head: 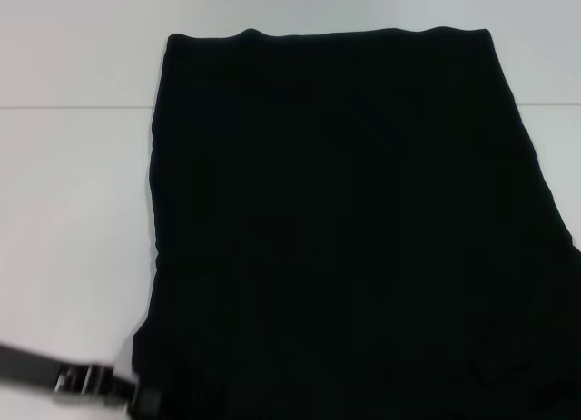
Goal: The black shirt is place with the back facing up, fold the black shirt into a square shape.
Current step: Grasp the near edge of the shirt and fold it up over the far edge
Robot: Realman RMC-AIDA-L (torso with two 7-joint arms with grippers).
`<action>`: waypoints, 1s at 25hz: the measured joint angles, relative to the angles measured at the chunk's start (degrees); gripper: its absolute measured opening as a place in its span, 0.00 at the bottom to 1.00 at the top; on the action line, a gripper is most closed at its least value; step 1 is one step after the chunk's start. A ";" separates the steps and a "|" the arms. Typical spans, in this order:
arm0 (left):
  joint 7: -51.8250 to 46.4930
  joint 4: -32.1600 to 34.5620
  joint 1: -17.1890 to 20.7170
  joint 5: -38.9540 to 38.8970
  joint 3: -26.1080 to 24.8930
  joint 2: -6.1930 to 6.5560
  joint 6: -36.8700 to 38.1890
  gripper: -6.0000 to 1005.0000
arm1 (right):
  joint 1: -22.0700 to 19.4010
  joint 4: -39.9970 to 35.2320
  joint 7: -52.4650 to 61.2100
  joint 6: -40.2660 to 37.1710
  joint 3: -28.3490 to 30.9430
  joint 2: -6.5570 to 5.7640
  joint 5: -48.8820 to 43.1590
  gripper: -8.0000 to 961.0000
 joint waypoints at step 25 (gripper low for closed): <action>-13.83 -16.82 -18.62 -6.46 5.70 0.76 -52.84 0.07 | 18.53 31.10 -4.49 52.02 -0.25 -3.38 16.12 0.13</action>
